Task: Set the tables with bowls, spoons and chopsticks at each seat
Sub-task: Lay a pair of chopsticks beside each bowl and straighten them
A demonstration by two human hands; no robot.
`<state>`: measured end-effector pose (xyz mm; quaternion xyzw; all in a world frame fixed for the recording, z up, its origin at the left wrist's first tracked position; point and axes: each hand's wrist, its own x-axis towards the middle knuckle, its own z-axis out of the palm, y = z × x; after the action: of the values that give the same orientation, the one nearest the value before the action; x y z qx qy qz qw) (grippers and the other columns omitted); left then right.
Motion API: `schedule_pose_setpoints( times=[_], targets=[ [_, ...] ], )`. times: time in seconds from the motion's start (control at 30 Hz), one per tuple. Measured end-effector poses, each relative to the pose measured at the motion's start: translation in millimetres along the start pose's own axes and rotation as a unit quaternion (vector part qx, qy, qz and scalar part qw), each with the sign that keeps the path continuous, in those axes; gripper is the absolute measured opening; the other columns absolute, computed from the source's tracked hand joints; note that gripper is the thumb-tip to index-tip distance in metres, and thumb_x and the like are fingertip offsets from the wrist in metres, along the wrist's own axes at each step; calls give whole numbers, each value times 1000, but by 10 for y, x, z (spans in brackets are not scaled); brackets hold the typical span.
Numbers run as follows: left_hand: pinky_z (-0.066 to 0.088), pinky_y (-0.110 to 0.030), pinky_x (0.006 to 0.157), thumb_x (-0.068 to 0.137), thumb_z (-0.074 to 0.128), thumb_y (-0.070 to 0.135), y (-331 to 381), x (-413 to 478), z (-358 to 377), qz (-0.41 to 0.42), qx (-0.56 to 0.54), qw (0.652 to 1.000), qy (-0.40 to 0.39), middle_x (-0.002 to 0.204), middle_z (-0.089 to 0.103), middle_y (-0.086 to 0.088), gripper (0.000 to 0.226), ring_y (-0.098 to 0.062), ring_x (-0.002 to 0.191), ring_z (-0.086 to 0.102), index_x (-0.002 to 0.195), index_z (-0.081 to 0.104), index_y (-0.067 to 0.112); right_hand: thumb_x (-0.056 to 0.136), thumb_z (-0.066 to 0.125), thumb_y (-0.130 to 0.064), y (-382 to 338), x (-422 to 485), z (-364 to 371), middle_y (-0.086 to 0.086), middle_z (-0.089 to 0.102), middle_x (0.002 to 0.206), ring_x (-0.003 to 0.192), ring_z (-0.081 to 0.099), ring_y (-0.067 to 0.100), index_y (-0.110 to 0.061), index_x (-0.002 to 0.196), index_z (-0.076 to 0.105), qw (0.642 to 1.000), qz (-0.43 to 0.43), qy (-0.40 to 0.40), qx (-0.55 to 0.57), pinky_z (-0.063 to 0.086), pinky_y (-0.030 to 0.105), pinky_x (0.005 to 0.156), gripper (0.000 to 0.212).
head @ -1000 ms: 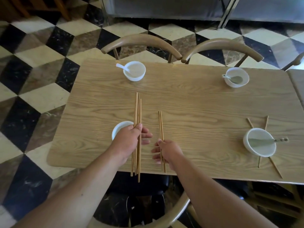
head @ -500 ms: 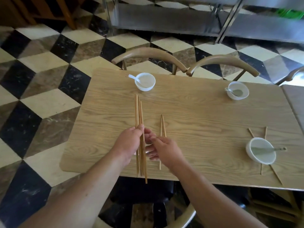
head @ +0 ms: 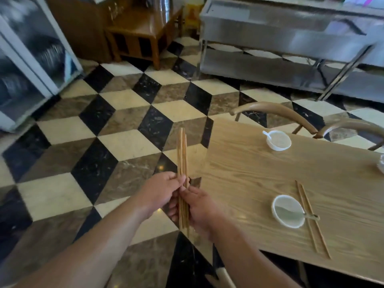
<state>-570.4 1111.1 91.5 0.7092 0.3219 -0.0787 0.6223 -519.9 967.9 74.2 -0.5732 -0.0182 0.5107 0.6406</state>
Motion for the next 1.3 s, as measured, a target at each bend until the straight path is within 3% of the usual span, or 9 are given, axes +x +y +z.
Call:
schedule_pose_setpoints(
  times=[0.07, 0.4, 0.53, 0.6, 0.8, 0.9, 1.17, 1.23, 1.3],
  targets=[
    [61, -36, 59, 106, 66, 37, -75, -120, -460, 5, -8, 1000, 19, 71, 73, -17, 31, -23, 58, 66, 87, 82, 19, 118, 43, -27, -14, 135, 367, 14, 76, 88, 73, 73, 24, -2, 108, 71, 1000, 7, -10, -8, 62, 35, 68, 38],
    [60, -18, 61, 101, 73, 34, -121, 133, -1645, -7, -36, 999, 36, 67, 71, -5, 25, -15, 59, 64, 86, 86, 19, 116, 44, -29, -284, 896, 1178, 16, 81, 109, 93, 79, 28, -10, 114, 79, 996, 40, -74, -23, 65, 39, 83, 40],
    [66, -37, 81, 102, 73, 30, 68, 486, -1759, -32, -33, 999, 11, 80, 77, -18, 22, -27, 69, 70, 92, 87, 16, 115, 46, -29, -431, 1260, 1100, 18, 81, 118, 100, 80, 30, -15, 111, 82, 995, 53, -79, 3, 66, 41, 86, 39],
    [67, -46, 92, 102, 73, 31, 219, 771, -1806, -51, -25, 998, 0, 96, 81, -23, 21, -40, 88, 79, 96, 87, 16, 115, 48, -30, -567, 1510, 1012, 19, 80, 119, 100, 80, 30, -12, 116, 80, 995, 57, -75, 12, 67, 42, 88, 37],
    [69, -34, 72, 103, 71, 32, 882, 1879, -1937, -79, 18, 996, -36, 95, 85, -11, 24, -26, 91, 83, 98, 87, 15, 113, 50, -30, -1294, 2312, 694, 19, 81, 116, 99, 80, 29, -5, 125, 74, 995, 65, -54, 45, 66, 38, 85, 37],
    [66, -43, 88, 102, 73, 33, 1270, 2345, -1992, -69, 17, 995, -65, 99, 85, -13, 23, -27, 95, 83, 99, 87, 15, 114, 49, -29, -1726, 2556, 566, 18, 81, 117, 95, 80, 26, -6, 126, 72, 994, 53, -48, 77, 67, 39, 87, 34],
    [62, -47, 90, 81, 84, 59, 2069, 3391, -2087, -16, 18, 995, -97, 93, 83, -14, 46, -30, 89, 81, 97, 86, 16, 115, 49, -30, -2789, 3087, 274, 19, 81, 114, 92, 80, 29, -4, 130, 69, 994, 20, -2, 104, 67, 42, 86, 36],
    [62, -42, 81, 83, 81, 60, 2237, 3660, -2108, -2, 32, 992, -122, 87, 82, -10, 45, -22, 77, 79, 95, 86, 17, 114, 50, -32, -2981, 3249, 198, 19, 81, 116, 92, 80, 29, -5, 129, 71, 994, 21, 12, 110, 67, 41, 85, 37],
    [65, -45, 85, 90, 77, 57, 2388, 3998, -2141, 11, 63, 988, -144, 87, 82, -12, 40, -26, 78, 80, 94, 86, 18, 114, 50, -33, -3158, 3465, 123, 19, 80, 115, 91, 79, 29, -6, 128, 73, 993, 13, 37, 108, 66, 40, 83, 38]
  ],
)
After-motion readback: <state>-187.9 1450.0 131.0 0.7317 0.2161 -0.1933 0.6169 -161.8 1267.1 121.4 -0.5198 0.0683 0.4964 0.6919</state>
